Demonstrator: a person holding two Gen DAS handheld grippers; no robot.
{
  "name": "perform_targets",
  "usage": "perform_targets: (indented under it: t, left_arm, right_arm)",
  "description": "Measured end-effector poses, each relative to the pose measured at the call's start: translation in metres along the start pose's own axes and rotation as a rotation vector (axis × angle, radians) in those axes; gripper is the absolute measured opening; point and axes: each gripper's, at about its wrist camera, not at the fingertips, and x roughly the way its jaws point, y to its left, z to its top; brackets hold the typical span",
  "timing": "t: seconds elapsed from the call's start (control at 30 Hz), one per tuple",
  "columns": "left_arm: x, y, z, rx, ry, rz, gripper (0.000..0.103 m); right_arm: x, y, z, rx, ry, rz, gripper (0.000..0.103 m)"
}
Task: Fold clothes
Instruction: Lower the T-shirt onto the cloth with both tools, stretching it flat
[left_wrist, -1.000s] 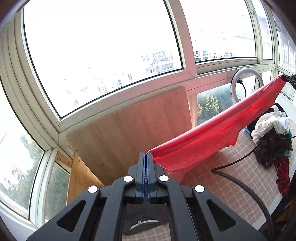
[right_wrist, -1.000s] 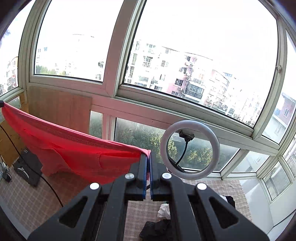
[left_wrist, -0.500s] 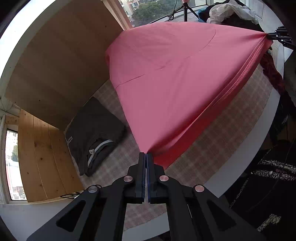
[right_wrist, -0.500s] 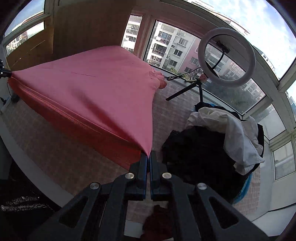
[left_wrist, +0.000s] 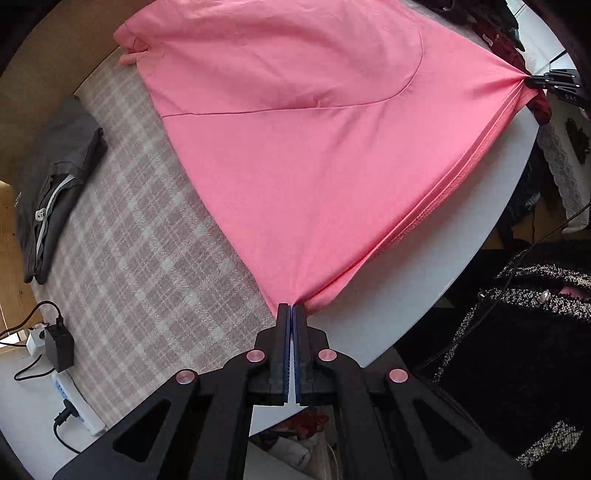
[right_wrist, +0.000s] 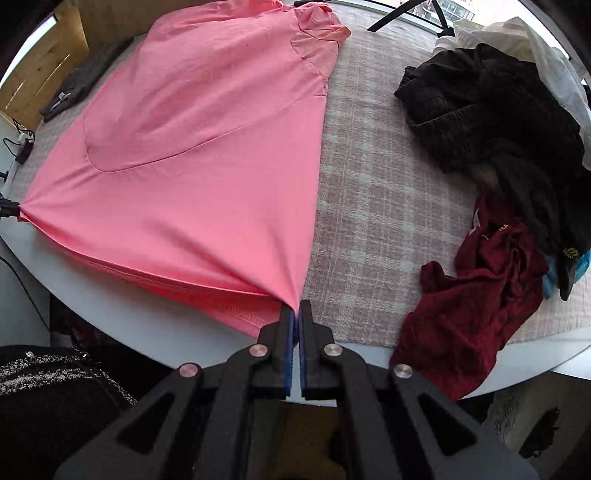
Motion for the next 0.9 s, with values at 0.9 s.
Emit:
perform_targets:
  t: [0.9]
  left_arm:
    - [0.033, -0.003, 0.001, -0.092, 0.003, -0.042, 0.017]
  right_arm:
    - [0.003, -0.010, 0.006, -0.072, 0.018, -0.031, 0.002]
